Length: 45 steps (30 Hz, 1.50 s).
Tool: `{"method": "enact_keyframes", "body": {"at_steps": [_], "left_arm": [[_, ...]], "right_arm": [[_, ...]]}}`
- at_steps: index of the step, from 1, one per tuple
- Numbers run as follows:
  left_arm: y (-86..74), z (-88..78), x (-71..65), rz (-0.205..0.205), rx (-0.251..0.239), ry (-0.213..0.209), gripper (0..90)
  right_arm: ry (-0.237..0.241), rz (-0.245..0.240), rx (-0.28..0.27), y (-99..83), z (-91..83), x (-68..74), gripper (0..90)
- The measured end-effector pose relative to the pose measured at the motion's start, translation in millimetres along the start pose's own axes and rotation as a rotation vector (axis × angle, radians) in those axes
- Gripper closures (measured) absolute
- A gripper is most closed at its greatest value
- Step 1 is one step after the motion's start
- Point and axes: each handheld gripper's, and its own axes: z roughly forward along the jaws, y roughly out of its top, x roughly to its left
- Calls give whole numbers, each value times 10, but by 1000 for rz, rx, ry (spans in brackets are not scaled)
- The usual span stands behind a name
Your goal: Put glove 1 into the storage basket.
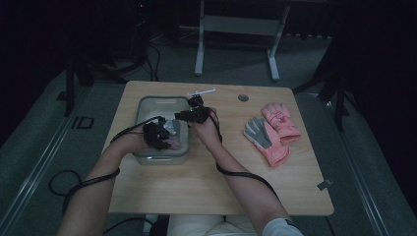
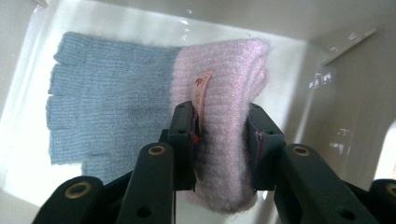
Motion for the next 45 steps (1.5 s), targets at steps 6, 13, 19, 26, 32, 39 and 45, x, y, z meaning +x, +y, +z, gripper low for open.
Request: {"method": "enact_keyframes", "body": {"at_steps": [6,13,19,26,32,39,45], "left_arm": [[24,23,33,-41,10,6,610],[37,-236,61,-137,-63,46,452],[81,-559,-46,-201,-196,85,445],[295,-664,-249,-212,-245,49,470],[424,-720,-380,-194,-332,38,470],[635,-660,-589,-197,-285,70,469],[760,-564,-743,-225,-304,33,469]], "right_arm": [[1,-30,-20,-24,-176,-31,637],[26,-50,-23,-78,-387,-89,597],[31,-63,-27,-203,-557,-218,524],[4,-94,-2,-375,-750,-383,460],[3,-108,1,-496,-918,-486,402],[22,-110,-1,-672,-1104,-621,274],[31,-107,-29,-790,-1271,-723,238]]}}
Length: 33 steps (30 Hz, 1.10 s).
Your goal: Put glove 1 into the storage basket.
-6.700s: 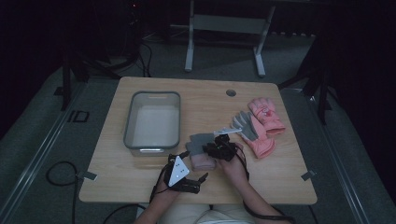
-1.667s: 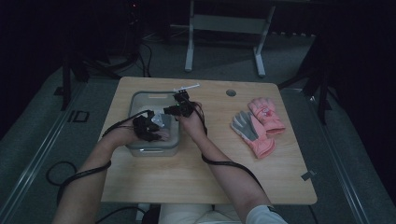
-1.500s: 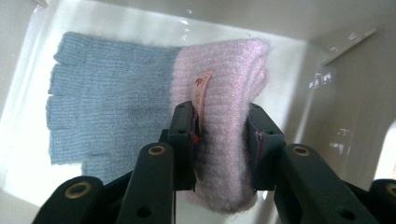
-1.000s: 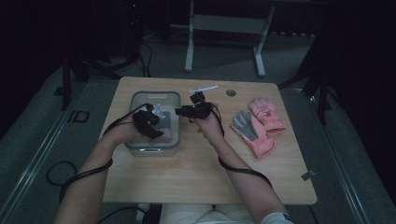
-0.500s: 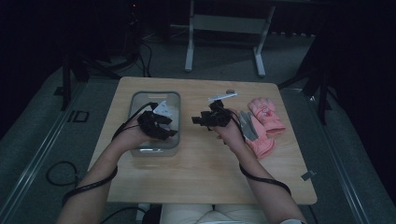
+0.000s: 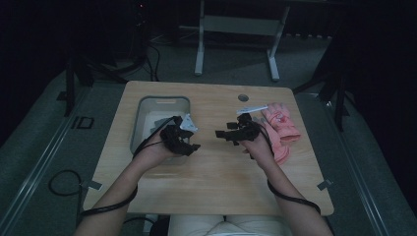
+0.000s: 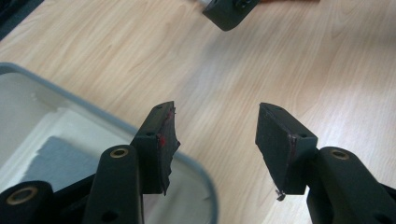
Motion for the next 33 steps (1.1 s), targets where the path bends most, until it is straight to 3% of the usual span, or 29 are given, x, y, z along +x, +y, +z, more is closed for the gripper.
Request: {"method": "enact_keyframes", "body": {"at_steps": [3,6,8,11,15,18,19,20,23,24,25,28,29,31,33], "left_arm": [[34,74,-101,2,-14,-30,466],[70,119,-188,2,-39,-30,456],[84,148,-215,-6,-51,-30,418],[93,202,-250,-30,-63,-50,347],[94,242,-293,-39,-76,-42,230],[96,258,-325,-54,-87,-27,146],[95,264,-341,-60,-96,-22,137],[95,270,-355,-66,-106,-34,136],[97,305,-391,-65,-105,-50,67],[95,361,-450,-42,-102,-60,67],[92,385,-472,-47,-109,-72,39],[78,457,-546,-36,-118,-82,18],[78,457,-546,-36,-118,-82,18],[44,531,-631,-23,-133,-108,19],[11,588,-694,-5,-135,-112,18]], "right_arm": [[-19,-47,-11,-83,-107,-43,205],[-42,-88,-38,-135,-209,-96,191],[-61,-109,-69,-165,-293,-112,183],[-85,-129,-73,-199,-393,-131,154],[-88,-62,-83,-261,-501,-194,159],[-110,-56,-80,-325,-555,-232,138],[-88,-37,-79,-343,-569,-254,134],[-44,-7,-72,-359,-586,-284,124],[-65,-1,-79,-392,-610,-316,125],[-74,-5,-82,-407,-626,-330,125],[-61,6,-96,-437,-668,-360,130],[-74,-22,-92,-472,-718,-394,246],[-74,-22,-92,-472,-718,-394,246],[-146,-41,-85,-498,-792,-450,444],[-193,-46,-80,-509,-832,-510,548]]}}
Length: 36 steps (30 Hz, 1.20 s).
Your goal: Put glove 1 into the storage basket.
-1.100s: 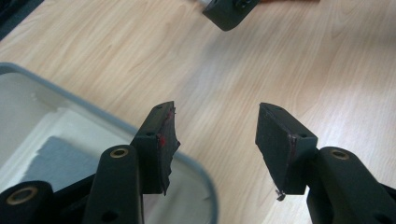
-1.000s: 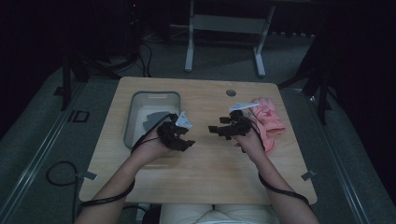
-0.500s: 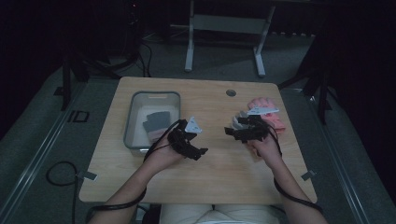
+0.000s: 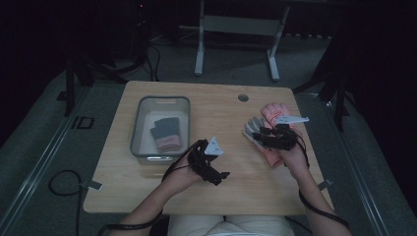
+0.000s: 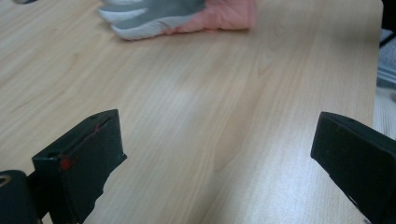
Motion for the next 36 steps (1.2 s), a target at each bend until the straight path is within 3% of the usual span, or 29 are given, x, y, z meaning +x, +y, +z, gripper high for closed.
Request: {"method": "enact_keyframes", "body": {"at_steps": [2,6,10,12,15,19,24,27,28,32,36], "left_arm": [[-23,26,-21,6,2,-10,18],[-167,167,-110,10,-3,-53,18],[-283,274,-176,14,6,-44,18],[-337,307,-200,28,2,-37,19],[-405,324,-216,11,-30,-50,19],[-476,326,-233,12,-50,-28,18],[-499,307,-225,2,-69,4,18],[-507,308,-230,-12,-78,2,18],[-513,312,-238,-17,-86,-16,18],[-515,343,-279,7,-78,-24,18],[-542,355,-279,13,-83,-13,18]], "right_arm": [[-17,-4,11,-3,-9,-36,552],[-44,20,44,20,0,-240,587],[-47,0,106,59,97,-394,625],[-58,-48,138,56,163,-431,641],[-65,-97,202,27,253,-462,650],[-70,-153,266,-29,341,-489,648],[-98,-260,359,-115,483,-463,650],[-99,-264,374,-112,513,-455,658],[-100,-254,393,-94,527,-453,669],[-99,-233,439,-85,600,-451,769],[-132,-197,410,-113,585,-414,847]]}}
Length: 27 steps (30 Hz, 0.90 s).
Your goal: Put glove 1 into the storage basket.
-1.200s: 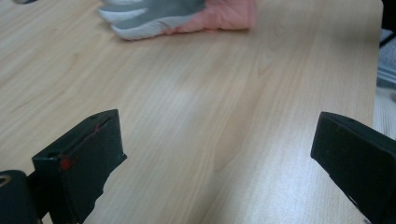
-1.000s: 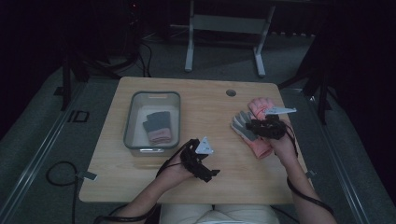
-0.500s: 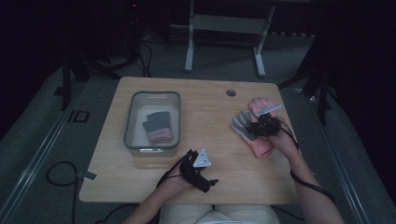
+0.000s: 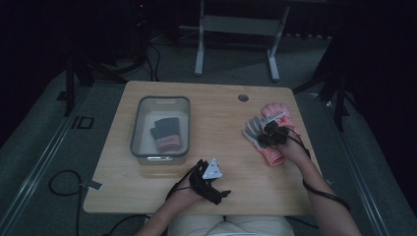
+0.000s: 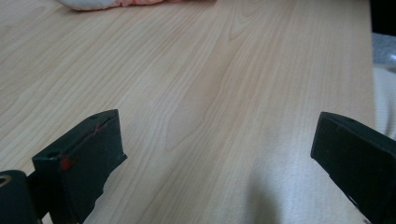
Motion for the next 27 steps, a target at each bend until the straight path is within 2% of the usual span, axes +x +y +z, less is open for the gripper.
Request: {"method": "enact_keyframes", "body": {"at_steps": [4,6,10,11,14,17,19,20,21,24,27], "left_arm": [[-24,-9,19,-9,-3,-3,18],[-39,-13,24,-2,-4,0,18],[-62,-20,28,-1,-21,14,19],[-68,-19,26,3,-22,18,18],[-85,-21,23,14,-33,32,18],[-92,-28,15,18,-50,42,18],[-100,-29,15,23,-58,51,19],[-100,-29,15,23,-58,51,19],[-111,-31,23,31,-62,61,18],[-115,-36,26,35,-73,84,18],[-114,-48,36,16,-92,75,18]], "right_arm": [[-25,91,-57,-38,-137,40,884],[-16,134,-97,-15,-277,82,886],[9,216,-216,96,-644,191,890],[21,241,-243,128,-729,231,890],[15,292,-300,209,-897,393,889],[5,367,-318,215,-929,506,889],[10,438,-332,189,-909,573,889],[10,438,-332,189,-909,573,889],[-7,476,-332,166,-864,667,890],[-7,513,-316,131,-764,747,890],[-17,515,-281,120,-625,820,889]]}}
